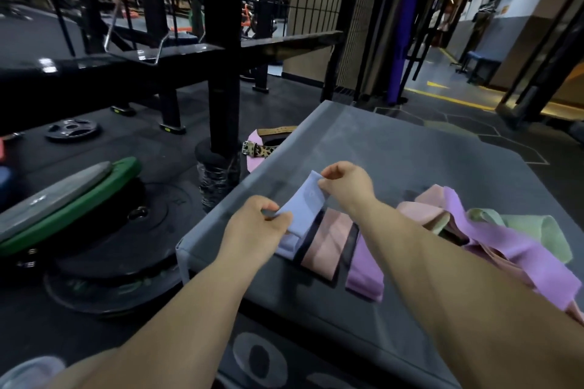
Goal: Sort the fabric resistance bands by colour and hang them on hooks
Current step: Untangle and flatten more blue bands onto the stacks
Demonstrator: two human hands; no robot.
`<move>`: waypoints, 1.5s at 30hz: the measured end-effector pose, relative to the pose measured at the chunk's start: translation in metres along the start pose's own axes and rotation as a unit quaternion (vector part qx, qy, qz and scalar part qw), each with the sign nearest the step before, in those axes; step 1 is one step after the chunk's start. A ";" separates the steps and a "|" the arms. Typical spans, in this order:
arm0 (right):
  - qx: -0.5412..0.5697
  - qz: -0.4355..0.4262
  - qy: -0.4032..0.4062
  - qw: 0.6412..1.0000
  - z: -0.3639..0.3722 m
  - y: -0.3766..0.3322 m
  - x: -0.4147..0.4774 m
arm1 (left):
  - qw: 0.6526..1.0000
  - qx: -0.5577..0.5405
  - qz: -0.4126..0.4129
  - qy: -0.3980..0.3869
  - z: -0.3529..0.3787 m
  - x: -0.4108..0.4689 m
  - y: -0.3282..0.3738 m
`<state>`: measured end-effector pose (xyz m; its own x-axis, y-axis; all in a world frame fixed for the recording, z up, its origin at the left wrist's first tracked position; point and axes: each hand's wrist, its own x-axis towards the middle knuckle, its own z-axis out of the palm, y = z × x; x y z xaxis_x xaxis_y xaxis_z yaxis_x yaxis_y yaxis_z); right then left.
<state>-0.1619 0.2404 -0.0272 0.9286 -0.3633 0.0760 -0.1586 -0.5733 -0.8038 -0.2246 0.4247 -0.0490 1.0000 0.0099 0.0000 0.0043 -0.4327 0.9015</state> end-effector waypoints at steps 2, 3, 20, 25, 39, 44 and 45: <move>-0.029 -0.006 -0.004 1.000 0.008 0.001 0.002 | 1.000 0.019 -0.017 -0.005 -0.001 0.003 -0.002; -0.048 -0.009 -0.006 0.999 0.011 0.001 0.003 | 0.999 0.030 -0.026 -0.008 -0.001 0.004 -0.004; -0.162 -0.055 -0.057 0.984 0.026 0.014 -0.003 | 0.980 0.199 -0.004 -0.003 0.007 0.003 -0.009; -0.169 -0.092 -0.075 0.979 0.026 0.019 -0.003 | 0.986 0.151 0.046 -0.053 0.010 0.005 -0.012; -0.367 -0.170 -0.182 0.896 0.029 0.024 -0.013 | 0.929 0.358 0.089 -0.042 0.014 0.004 -0.017; -0.388 -0.164 -0.192 0.886 0.029 0.027 -0.013 | 0.927 0.365 0.078 -0.048 0.013 0.003 -0.017; -0.389 -0.163 -0.195 0.885 0.029 0.026 -0.012 | 0.927 0.364 0.075 -0.052 0.013 0.003 -0.016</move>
<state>-0.1678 0.2514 -0.0665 0.9888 0.1090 -0.1018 0.0972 -0.9886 -0.1148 -0.2211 0.4198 -0.0693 0.9850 -0.1705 0.0266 -0.1684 -0.9164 0.3632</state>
